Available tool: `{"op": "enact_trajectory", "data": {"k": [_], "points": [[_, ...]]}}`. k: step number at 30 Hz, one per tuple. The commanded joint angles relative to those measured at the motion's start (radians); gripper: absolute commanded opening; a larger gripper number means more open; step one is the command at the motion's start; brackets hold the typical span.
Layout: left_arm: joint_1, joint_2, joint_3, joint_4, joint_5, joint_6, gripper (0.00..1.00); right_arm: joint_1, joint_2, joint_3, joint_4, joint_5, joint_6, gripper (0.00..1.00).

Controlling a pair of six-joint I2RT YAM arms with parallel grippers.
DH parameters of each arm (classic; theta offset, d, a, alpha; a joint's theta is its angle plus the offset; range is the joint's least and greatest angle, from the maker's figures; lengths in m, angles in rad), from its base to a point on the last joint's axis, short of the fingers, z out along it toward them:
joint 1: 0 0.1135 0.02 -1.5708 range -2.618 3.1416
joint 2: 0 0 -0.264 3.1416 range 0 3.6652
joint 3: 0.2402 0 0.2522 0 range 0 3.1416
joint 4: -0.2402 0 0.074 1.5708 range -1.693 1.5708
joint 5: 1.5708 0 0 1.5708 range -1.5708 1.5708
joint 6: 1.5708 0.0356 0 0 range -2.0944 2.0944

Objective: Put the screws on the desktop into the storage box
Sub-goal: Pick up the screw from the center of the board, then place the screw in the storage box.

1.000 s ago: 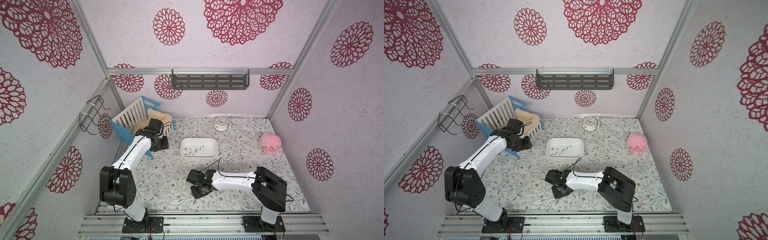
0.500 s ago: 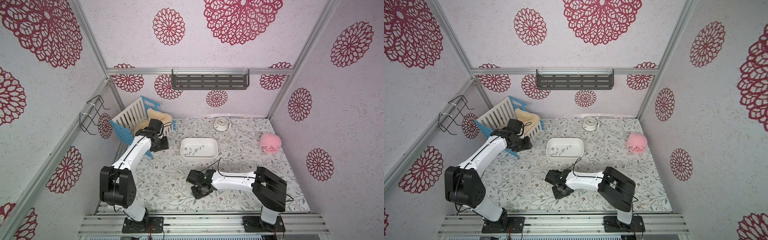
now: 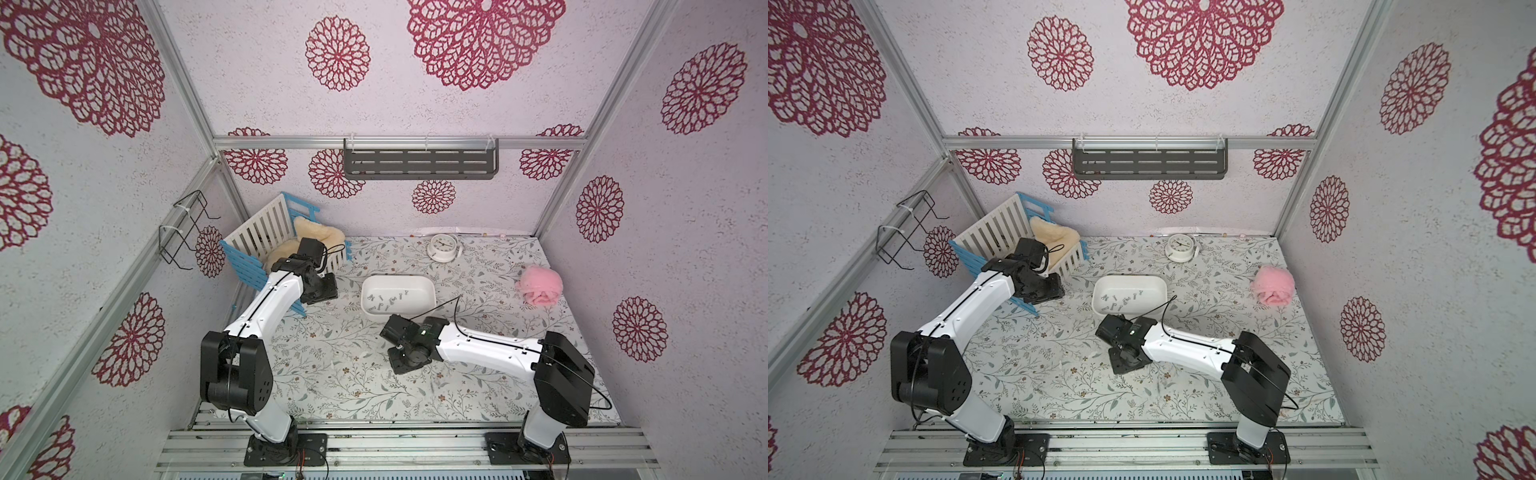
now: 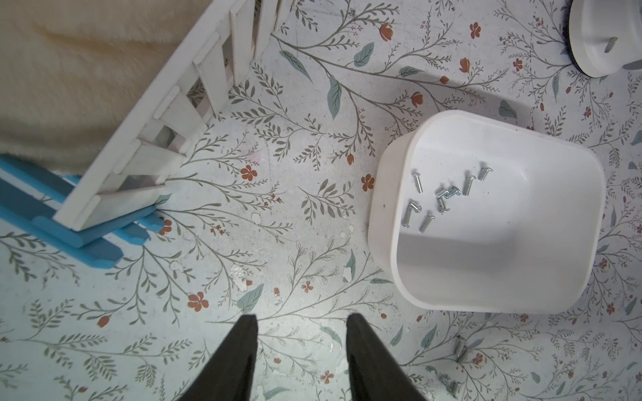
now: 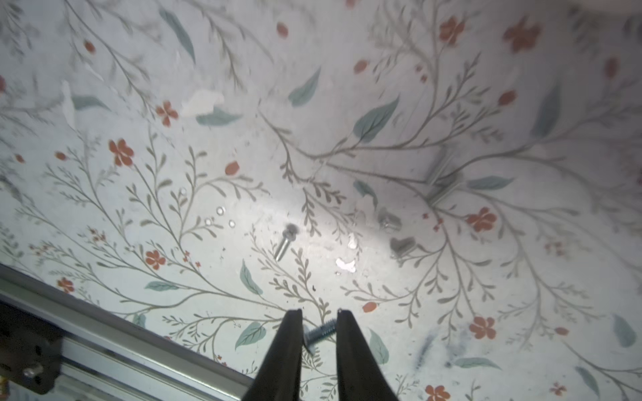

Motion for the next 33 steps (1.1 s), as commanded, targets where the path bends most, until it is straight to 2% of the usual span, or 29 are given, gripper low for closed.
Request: {"op": "enact_trajectory", "data": {"k": [1, 8, 18, 28, 33], "points": [[0.011, 0.01, -0.005, 0.02, 0.01, -0.002, 0.47, -0.063, -0.04, 0.08, -0.041, 0.072, -0.062, 0.21], [0.011, 0.005, -0.004, 0.021, 0.019, -0.005, 0.47, -0.192, 0.038, 0.253, -0.012, 0.091, -0.127, 0.21], [0.011, -0.006, -0.002, 0.021, 0.025, -0.003, 0.47, -0.344, 0.276, 0.453, 0.027, 0.07, -0.161, 0.22], [0.011, -0.007, -0.004, 0.021, 0.025, -0.003, 0.47, -0.389, 0.523, 0.666, -0.009, 0.047, -0.154, 0.22], [0.011, -0.005, -0.004, 0.021, 0.026, -0.003, 0.47, -0.392, 0.58, 0.709, -0.013, 0.029, -0.146, 0.25]]}}
